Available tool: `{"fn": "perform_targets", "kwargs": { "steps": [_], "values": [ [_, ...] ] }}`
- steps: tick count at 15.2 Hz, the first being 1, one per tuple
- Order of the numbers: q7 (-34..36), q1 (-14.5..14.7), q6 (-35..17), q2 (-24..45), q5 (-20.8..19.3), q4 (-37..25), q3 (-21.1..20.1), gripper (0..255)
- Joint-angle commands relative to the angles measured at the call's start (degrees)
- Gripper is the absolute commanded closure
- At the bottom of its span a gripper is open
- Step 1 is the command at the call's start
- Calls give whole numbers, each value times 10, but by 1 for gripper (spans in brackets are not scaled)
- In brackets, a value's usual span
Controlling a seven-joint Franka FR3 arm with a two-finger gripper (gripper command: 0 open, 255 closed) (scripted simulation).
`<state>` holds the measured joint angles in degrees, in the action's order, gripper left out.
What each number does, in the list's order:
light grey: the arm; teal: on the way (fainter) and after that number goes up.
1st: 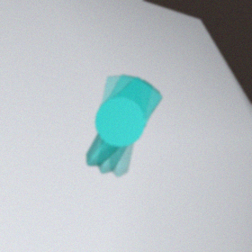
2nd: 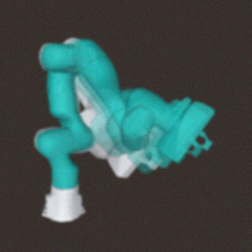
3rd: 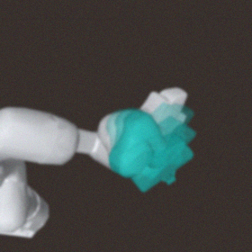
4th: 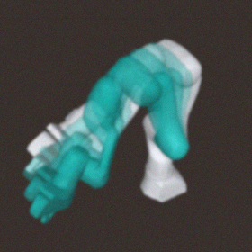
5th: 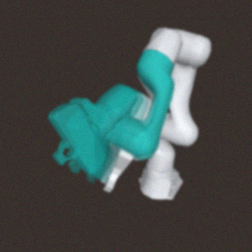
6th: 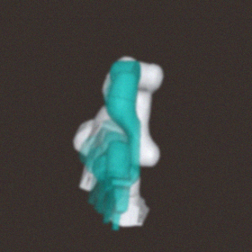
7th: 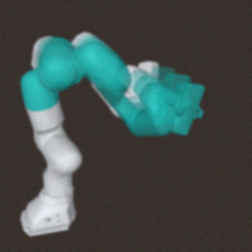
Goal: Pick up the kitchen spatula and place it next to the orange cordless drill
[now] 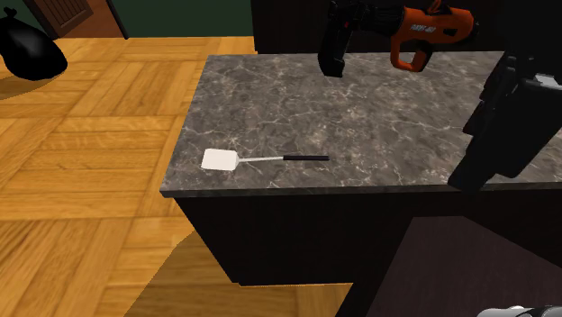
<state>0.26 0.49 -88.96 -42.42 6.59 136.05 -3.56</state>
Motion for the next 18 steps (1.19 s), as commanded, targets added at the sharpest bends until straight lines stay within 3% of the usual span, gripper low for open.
{"fn": "perform_targets", "kwargs": {
  "steps": [1,9,18],
  "values": [
    [0,0,0,0,0,0,0,0],
    [-122,11,-127,152,-40,-24,27,0],
    [-240,22,-235,344,-67,-114,39,0]
  ]
}}
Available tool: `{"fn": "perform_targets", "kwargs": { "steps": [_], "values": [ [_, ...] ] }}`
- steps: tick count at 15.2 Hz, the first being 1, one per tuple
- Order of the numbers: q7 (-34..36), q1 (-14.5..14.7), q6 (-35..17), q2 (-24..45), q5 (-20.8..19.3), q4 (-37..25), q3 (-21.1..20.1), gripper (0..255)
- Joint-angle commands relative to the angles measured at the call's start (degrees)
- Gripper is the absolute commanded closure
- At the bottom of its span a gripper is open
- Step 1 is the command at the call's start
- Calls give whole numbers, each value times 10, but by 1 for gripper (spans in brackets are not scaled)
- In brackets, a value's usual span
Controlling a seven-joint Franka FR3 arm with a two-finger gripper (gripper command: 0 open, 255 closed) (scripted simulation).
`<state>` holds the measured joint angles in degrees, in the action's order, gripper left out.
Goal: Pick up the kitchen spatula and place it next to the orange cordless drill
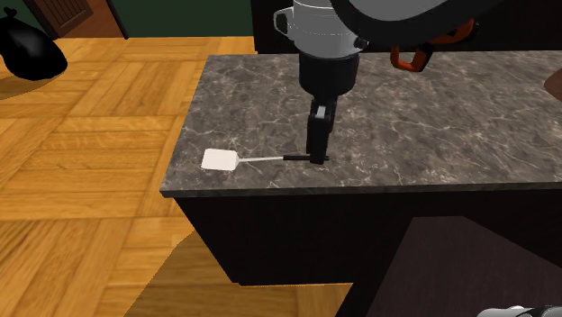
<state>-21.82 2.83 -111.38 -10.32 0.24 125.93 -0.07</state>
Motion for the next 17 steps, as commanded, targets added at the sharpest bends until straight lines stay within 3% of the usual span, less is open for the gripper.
{"fn": "perform_targets", "kwargs": {
  "steps": [1,10,17],
  "values": [
    [-31,0,-20,45,-6,-27,4,0],
    [-124,8,-71,238,-30,-178,-6,0],
    [-123,7,-120,260,-31,-151,-5,0]
  ]
}}
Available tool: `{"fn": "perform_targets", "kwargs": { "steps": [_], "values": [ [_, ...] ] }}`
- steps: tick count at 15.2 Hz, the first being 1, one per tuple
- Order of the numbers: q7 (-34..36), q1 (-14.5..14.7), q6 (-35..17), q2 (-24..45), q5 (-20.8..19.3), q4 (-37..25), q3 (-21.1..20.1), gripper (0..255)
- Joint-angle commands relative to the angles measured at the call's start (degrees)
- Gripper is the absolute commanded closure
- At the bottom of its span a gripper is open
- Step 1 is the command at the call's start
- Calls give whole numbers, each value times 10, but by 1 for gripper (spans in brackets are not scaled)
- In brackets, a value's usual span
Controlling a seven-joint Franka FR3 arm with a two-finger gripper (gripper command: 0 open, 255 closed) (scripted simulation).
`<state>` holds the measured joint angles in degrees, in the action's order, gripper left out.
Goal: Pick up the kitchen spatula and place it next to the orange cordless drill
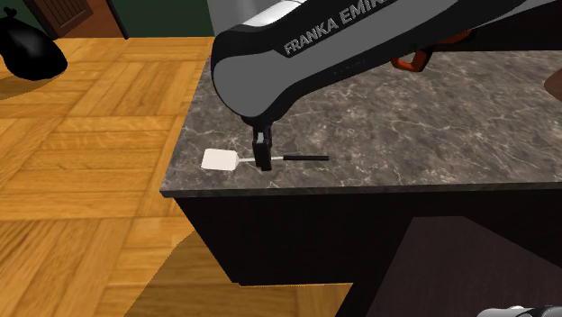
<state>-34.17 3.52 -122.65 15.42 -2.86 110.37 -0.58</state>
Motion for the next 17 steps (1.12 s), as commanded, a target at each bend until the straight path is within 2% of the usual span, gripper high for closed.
{"fn": "perform_targets", "kwargs": {
  "steps": [1,9,10,17],
  "values": [
    [0,0,-11,4,0,7,0,0],
    [0,0,-11,4,0,7,0,0],
    [0,0,-11,4,0,7,0,255],
    [0,0,-11,4,0,7,0,255]
  ]
}}
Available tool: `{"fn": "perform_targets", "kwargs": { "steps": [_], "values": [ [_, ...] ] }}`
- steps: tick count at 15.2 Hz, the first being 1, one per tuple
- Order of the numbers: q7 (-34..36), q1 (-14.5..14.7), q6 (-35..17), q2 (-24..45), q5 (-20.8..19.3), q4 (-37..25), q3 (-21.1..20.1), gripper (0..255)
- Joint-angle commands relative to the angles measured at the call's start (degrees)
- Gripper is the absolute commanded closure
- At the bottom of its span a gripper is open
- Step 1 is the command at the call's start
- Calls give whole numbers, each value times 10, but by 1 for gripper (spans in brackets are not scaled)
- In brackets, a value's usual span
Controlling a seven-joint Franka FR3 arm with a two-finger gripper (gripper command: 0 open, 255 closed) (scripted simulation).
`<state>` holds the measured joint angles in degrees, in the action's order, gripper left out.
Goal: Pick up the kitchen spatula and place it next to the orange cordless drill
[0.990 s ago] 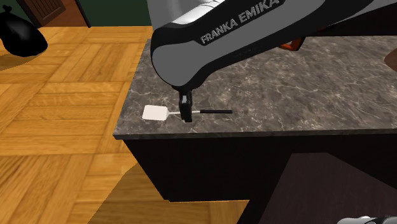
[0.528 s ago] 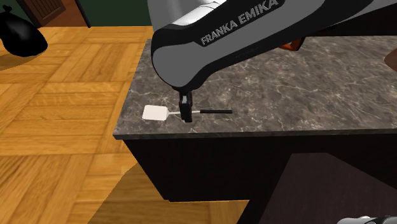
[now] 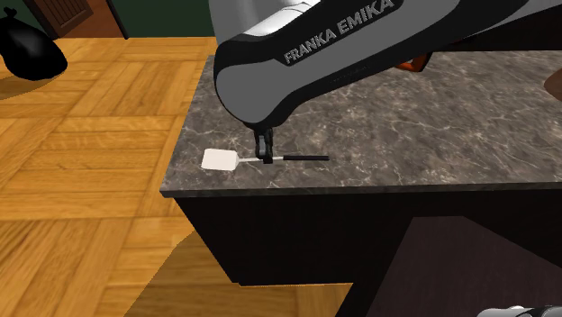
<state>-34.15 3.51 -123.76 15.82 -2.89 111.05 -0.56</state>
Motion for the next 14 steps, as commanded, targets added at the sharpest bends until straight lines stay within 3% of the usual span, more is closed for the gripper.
{"fn": "perform_targets", "kwargs": {
  "steps": [1,14],
  "values": [
    [0,0,0,0,0,0,0,255],
    [-4,0,82,-40,3,-42,-1,255]
  ]
}}
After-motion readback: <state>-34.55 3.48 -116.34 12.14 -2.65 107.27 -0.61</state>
